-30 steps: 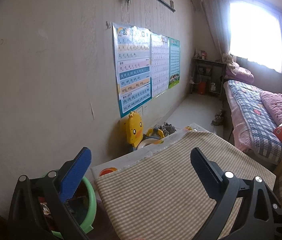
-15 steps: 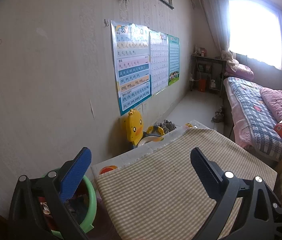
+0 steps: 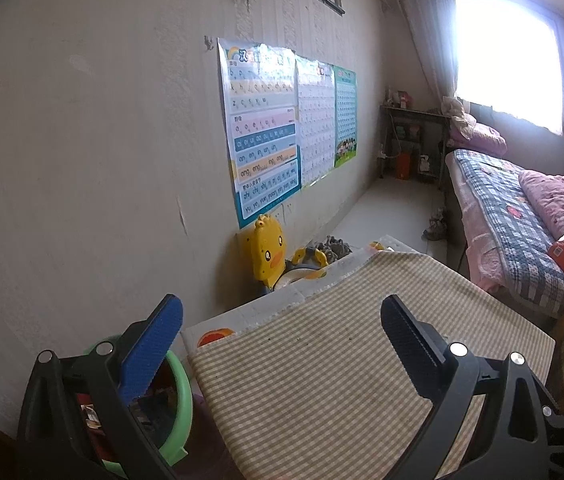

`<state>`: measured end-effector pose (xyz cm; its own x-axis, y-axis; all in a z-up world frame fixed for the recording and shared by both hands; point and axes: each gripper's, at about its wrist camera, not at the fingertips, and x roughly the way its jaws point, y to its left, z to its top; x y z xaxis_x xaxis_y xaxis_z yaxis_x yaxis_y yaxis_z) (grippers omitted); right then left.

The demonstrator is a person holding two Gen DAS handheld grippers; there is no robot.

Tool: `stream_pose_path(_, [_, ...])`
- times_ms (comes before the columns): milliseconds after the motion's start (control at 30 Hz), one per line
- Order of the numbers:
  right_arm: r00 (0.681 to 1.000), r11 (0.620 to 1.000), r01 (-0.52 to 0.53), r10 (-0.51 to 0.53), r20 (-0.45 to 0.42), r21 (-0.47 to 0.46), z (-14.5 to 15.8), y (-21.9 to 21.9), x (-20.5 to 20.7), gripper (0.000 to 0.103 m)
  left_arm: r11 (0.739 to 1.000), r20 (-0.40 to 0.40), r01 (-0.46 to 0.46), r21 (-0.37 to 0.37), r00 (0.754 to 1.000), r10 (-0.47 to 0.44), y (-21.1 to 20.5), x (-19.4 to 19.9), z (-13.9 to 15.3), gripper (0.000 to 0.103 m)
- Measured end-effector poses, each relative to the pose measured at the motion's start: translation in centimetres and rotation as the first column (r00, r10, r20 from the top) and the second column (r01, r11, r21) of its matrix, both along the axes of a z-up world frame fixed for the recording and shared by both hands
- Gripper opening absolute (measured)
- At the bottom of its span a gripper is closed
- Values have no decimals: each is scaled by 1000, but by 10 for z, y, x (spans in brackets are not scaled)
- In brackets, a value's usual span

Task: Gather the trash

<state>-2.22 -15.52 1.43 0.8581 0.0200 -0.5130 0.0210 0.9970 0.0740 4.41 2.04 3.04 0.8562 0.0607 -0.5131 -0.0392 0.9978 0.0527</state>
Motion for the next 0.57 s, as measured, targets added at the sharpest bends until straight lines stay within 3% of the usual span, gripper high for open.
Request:
stream_pose_path(333, [999,999,-6,8,-52,42,-15,-6,10,98,1000,-27,13,1,1000,-13,0,3,-10,95])
stream_pose_path(433, [994,996,39,-31,-108,80,-37,-23,25,98,1000,-68,16,-8,998,-17,2,10,-17,95])
stream_pose_path(533, [977,990,139,-135,-165,17,-76,-52,54,98,1000,-96,11,2,995,-11,5,13,-29,95])
stream_pose_path(567, [977,990,139,-135,-165,17,-76,-52,54,98,1000,-105,12,6,994,-11,6,13,-34,95])
